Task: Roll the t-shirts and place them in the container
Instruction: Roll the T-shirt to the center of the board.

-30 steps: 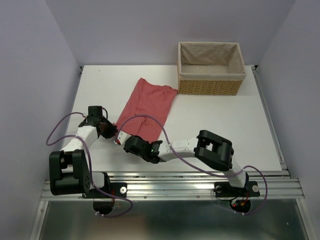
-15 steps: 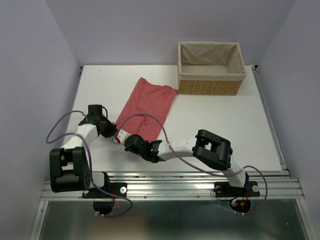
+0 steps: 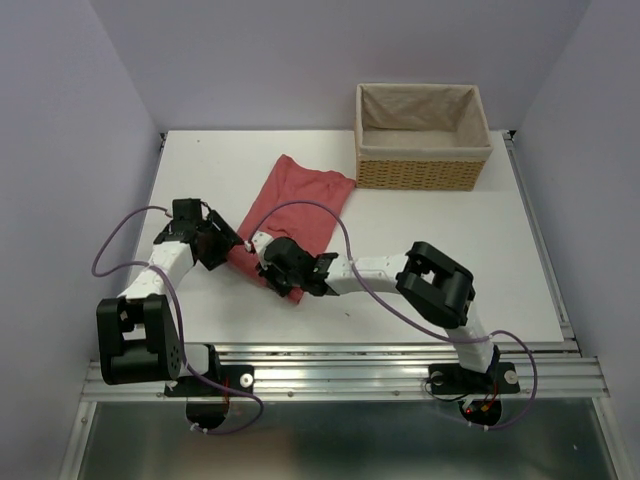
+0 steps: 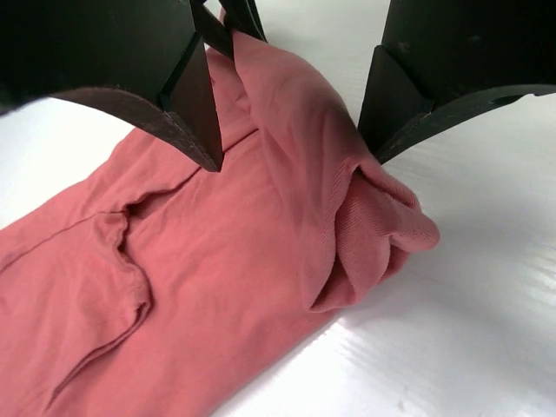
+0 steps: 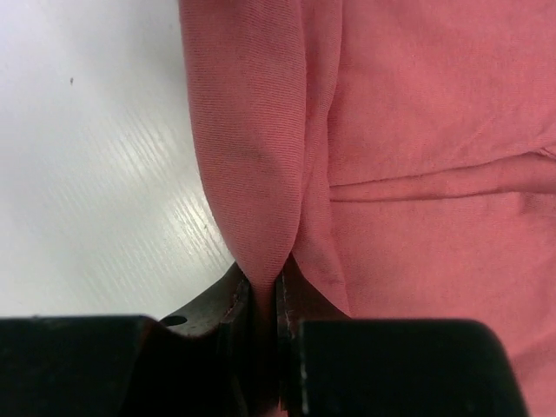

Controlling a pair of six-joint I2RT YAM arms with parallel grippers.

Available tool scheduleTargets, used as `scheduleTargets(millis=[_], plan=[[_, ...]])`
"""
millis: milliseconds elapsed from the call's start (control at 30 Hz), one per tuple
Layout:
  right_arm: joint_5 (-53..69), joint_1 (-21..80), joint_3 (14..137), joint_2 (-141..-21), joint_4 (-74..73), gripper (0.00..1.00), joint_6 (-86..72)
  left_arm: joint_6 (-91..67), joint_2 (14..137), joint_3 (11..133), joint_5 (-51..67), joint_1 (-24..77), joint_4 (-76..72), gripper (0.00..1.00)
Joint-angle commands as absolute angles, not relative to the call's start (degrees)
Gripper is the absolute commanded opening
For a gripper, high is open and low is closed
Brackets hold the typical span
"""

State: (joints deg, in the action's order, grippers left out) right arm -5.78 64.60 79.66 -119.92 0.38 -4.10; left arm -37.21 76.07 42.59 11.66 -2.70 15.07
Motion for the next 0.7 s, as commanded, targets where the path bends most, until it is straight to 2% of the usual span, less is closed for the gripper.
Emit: scheduleTargets(millis=[0,333,667], plan=[[4.7,62.3,83.0,-117.9,-1.8,0.01,-10.1,-34.4,75.1,47.3,13.5,-2.6,16.3,0.72],[19.6,55.6,86.2,-120.0,-5.0,0.01,-15.7,-32.3,69.9,54.3,11.1,-2.6,21.1,0.72],[34.3,50.3,92.4,-123.7,-9.0,0.01,-21.1,-32.0,68.4,52.6,11.0,-2.6,22.0,0.72]])
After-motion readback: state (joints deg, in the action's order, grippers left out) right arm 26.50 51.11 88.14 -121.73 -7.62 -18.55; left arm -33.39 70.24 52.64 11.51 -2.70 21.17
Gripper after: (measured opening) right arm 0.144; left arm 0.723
